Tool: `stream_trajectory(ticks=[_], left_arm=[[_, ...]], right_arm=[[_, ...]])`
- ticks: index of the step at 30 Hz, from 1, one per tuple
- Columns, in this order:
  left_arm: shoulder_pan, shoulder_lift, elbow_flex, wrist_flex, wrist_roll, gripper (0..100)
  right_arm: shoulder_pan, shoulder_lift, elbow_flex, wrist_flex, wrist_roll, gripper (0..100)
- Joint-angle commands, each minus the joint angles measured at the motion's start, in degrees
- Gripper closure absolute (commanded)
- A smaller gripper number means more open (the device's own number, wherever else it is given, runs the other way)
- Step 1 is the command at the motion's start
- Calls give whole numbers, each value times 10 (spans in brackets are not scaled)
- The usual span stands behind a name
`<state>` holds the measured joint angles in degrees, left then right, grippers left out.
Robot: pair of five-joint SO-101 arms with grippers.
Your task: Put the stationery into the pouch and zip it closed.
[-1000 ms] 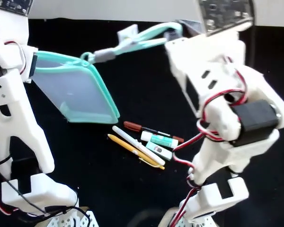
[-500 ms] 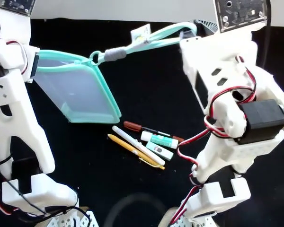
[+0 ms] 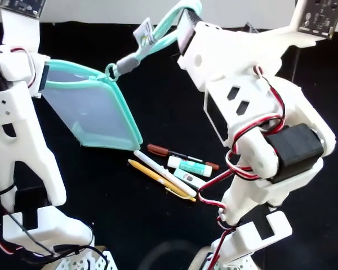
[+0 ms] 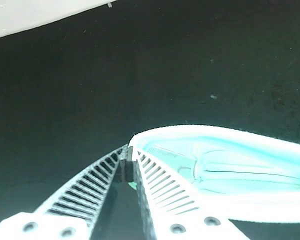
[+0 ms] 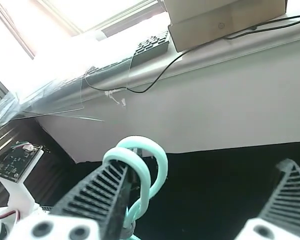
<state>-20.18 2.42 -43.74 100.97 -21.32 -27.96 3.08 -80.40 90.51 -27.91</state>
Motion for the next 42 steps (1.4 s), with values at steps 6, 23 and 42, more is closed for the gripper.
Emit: stream_trajectory(ticks=[6, 23, 42], left_arm=[[6, 0, -1, -3, 4, 994], [6, 0, -1, -2, 5, 994], [6, 0, -1, -2, 4, 994]], right_arm=[[-3, 0, 61, 106, 37, 603], [-69, -19, 724, 102, 41, 602], [-105, -22, 989, -88, 241, 602]])
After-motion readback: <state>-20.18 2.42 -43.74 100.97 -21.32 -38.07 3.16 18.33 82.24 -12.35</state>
